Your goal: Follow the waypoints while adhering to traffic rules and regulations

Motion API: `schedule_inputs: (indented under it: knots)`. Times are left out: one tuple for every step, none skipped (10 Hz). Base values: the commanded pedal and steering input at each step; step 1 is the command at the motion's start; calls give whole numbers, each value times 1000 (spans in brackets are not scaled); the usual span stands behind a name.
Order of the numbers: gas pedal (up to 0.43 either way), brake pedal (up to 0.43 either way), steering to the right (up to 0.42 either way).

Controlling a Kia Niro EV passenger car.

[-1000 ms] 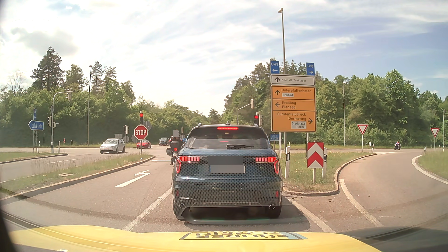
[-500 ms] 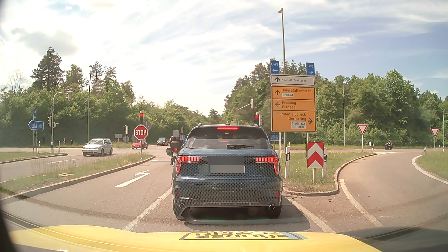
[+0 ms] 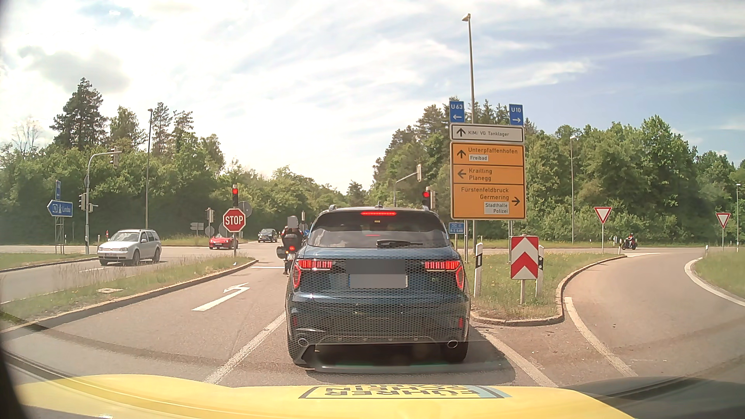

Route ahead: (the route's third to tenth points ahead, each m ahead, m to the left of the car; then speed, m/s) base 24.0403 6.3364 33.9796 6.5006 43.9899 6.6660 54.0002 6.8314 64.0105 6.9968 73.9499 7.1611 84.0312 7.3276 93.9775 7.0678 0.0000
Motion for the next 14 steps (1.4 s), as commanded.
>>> schedule_inputs:
  knots:
    - [0, 201, -26]
    - [0, 201, -26]
    - [0, 201, -26]
    - [0, 201, -26]
    - [0, 201, -26]
    - [0, 201, -26]
    - [0, 207, -26]
    - [0, 201, -26]
    - [0, 207, -26]
    - [0, 201, -26]
    - [0, 201, -26]
    - [0, 201, -26]
    - [0, 201, -26]
    - [0, 201, -26]
